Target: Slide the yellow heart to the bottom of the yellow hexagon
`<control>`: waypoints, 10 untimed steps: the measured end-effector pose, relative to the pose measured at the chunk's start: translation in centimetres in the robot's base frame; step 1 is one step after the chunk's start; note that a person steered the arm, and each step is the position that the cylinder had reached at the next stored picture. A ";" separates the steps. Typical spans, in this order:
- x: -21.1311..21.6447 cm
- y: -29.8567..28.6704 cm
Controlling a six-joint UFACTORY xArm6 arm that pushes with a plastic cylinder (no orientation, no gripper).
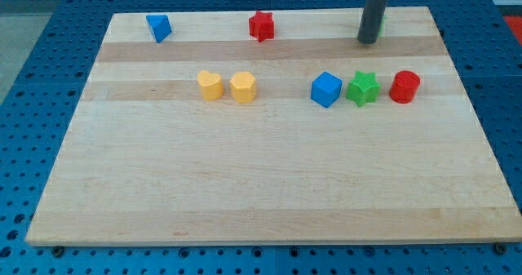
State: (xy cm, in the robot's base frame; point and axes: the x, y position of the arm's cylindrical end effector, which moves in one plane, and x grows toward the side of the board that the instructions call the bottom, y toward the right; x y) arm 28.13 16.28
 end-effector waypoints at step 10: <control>9.6 -28.4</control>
State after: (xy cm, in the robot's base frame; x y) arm 37.73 -12.12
